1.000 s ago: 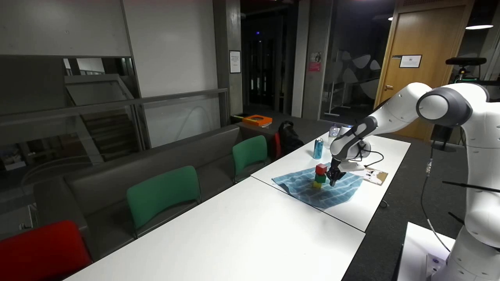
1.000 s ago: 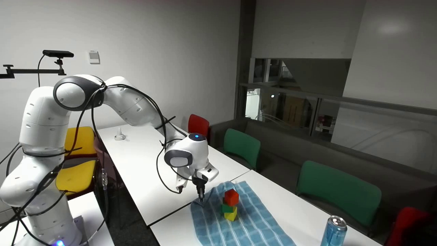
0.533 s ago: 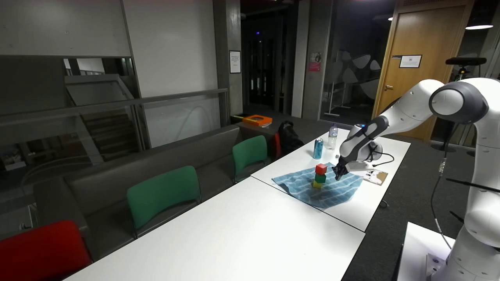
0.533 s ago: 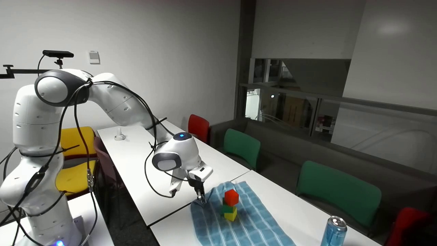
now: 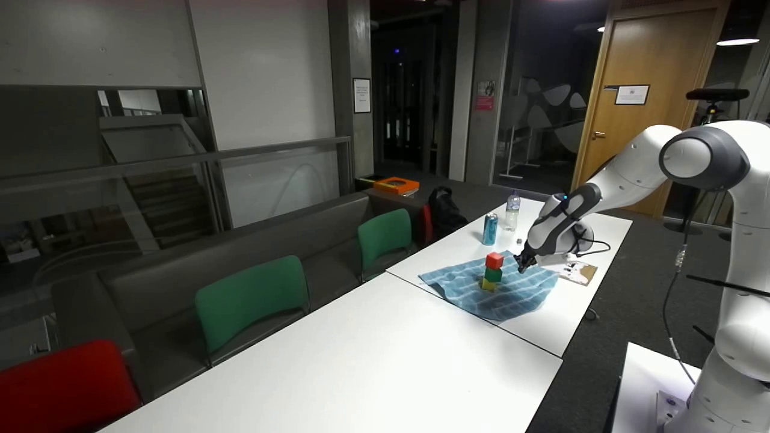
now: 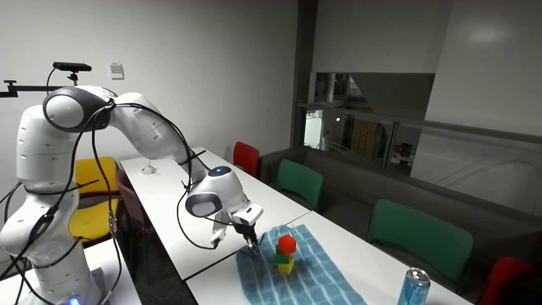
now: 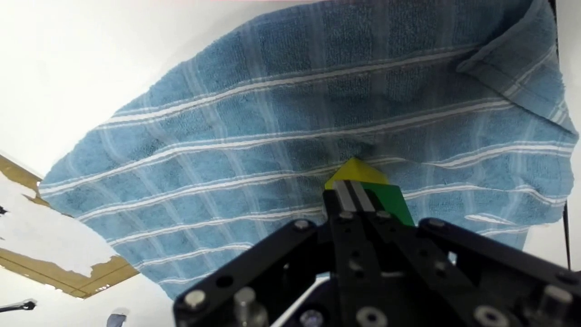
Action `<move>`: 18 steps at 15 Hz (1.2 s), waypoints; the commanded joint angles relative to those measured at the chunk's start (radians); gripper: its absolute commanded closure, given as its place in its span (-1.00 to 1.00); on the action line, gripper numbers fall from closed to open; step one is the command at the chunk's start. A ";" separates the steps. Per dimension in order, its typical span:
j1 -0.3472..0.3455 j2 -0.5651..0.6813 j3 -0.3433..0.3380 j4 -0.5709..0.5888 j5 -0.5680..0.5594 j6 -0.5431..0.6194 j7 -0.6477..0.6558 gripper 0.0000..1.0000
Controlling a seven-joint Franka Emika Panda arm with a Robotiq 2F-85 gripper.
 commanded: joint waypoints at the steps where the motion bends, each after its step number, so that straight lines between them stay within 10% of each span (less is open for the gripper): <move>1: -0.034 -0.038 0.040 -0.047 0.041 0.032 -0.054 1.00; 8: -0.073 -0.048 0.104 -0.071 0.119 0.082 -0.092 1.00; 9: -0.074 -0.046 0.104 -0.071 0.119 0.084 -0.085 0.48; 11: -0.046 -0.008 0.079 -0.030 0.091 0.045 -0.043 0.31; 12: -0.046 -0.007 0.079 -0.029 0.090 0.045 -0.043 0.68; 18: -0.044 -0.001 0.079 -0.029 0.090 0.045 -0.042 0.31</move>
